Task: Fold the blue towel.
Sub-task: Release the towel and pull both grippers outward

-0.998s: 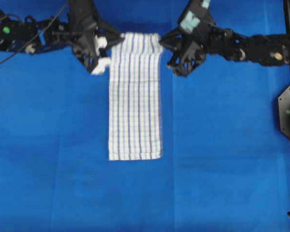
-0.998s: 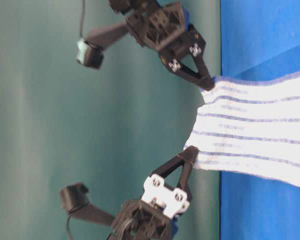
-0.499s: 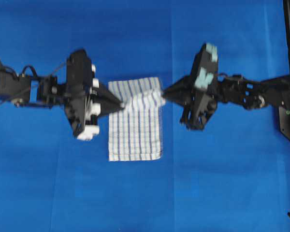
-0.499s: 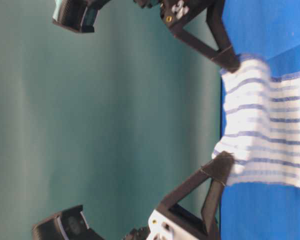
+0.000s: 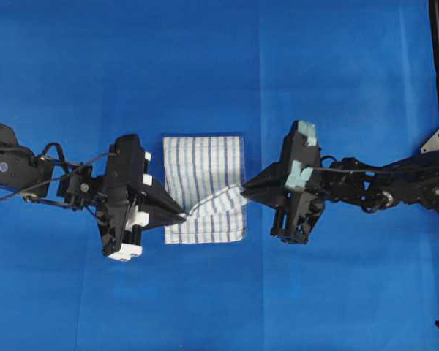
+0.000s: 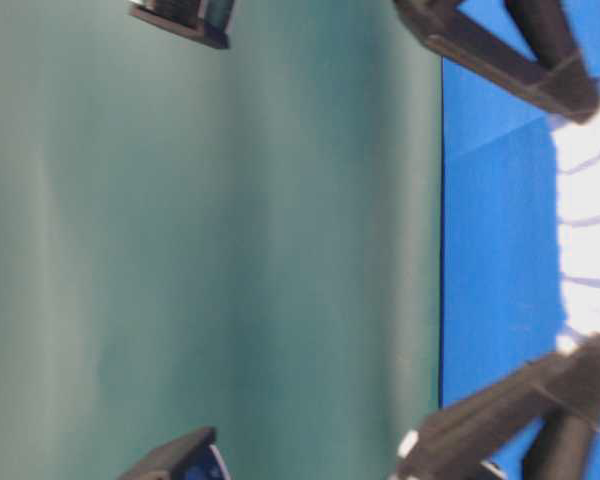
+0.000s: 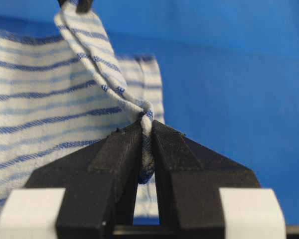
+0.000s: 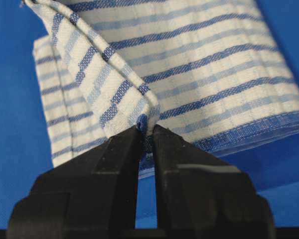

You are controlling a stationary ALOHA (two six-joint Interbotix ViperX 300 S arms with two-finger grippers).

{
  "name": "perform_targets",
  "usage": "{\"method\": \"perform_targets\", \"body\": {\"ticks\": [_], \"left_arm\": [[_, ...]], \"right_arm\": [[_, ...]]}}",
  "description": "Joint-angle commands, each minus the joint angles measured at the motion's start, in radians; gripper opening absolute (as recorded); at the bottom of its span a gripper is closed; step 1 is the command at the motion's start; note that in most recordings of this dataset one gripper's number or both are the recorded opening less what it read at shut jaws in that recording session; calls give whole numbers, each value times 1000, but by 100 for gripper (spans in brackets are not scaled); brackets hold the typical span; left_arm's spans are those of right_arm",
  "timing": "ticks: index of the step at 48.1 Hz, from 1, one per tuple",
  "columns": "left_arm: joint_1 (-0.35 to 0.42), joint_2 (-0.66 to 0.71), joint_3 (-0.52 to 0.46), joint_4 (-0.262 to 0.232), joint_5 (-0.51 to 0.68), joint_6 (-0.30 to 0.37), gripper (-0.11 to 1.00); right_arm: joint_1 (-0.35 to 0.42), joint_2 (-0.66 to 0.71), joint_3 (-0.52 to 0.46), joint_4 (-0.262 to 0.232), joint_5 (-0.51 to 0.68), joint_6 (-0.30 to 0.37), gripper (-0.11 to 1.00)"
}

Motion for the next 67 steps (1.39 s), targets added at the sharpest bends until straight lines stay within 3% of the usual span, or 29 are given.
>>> {"method": "perform_targets", "body": {"ticks": [1,13,38,42,46,51,54,58,67], "left_arm": [[-18,5,-12,-2,-17,-2,5],[-52,74,-32,-2,-44,-2,5],[-43,78,-20,-2,-21,0,5],[-41,75,-18,-2,-18,-3,6],[-41,66,-20,-2,-18,-14,20],[-41,32,-15,-2,-12,-18,53],[-41,-8,-11,-2,12,-8,71],[-35,-63,-5,0,58,-3,88],[-23,-216,5,5,204,-2,79]], "right_arm": [[15,3,-29,8,-11,-3,9],[54,34,-44,35,-11,-3,9],[69,44,-52,38,-6,-3,9],[74,48,-55,38,-6,-3,21],[81,48,-58,38,-11,-5,43],[87,43,-60,37,-11,-8,76],[87,28,-57,37,-11,-15,88],[87,-18,-46,25,-12,-32,86],[84,-164,-5,12,-29,-118,82]]}}
